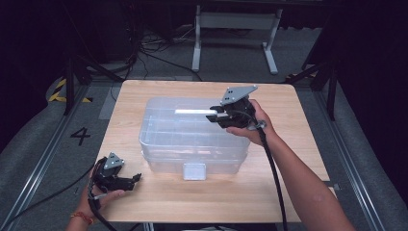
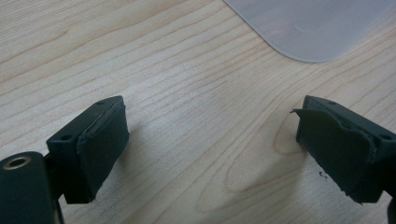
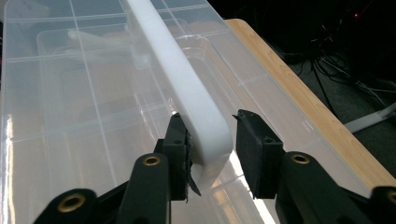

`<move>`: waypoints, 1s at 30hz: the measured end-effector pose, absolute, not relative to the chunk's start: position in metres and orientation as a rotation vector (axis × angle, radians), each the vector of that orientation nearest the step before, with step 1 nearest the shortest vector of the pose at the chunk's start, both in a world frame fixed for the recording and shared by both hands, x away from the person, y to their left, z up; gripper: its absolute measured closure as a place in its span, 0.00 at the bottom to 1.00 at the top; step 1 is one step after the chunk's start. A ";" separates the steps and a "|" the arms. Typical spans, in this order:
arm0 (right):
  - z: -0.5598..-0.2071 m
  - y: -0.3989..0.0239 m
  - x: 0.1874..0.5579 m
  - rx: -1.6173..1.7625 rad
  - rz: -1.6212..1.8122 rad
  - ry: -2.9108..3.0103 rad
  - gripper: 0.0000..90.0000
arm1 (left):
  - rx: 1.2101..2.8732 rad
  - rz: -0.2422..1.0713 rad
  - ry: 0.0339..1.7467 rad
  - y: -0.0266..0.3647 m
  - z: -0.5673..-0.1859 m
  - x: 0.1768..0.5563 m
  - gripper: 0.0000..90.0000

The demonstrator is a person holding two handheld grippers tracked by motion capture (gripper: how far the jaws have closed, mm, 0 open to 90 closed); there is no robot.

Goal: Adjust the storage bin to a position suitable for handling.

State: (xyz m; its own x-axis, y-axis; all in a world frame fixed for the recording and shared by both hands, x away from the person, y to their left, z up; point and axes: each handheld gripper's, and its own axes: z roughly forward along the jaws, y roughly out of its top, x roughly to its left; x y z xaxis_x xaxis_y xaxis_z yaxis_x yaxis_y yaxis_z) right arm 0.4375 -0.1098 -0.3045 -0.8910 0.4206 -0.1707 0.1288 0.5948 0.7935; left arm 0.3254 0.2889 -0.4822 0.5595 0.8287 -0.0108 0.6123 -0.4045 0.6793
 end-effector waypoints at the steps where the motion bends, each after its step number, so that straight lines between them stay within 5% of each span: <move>1: -0.305 -0.108 0.437 0.441 1.192 2.486 0.77 | 2.155 0.437 1.151 0.289 -0.482 0.325 0.11; 12: -0.305 -0.102 0.438 0.441 1.171 2.469 0.81 | 2.155 0.435 1.155 0.289 -0.482 0.325 0.12; 30: -0.286 -0.098 0.450 0.475 1.114 2.467 0.78 | 2.133 0.491 1.141 0.286 -0.467 0.319 0.38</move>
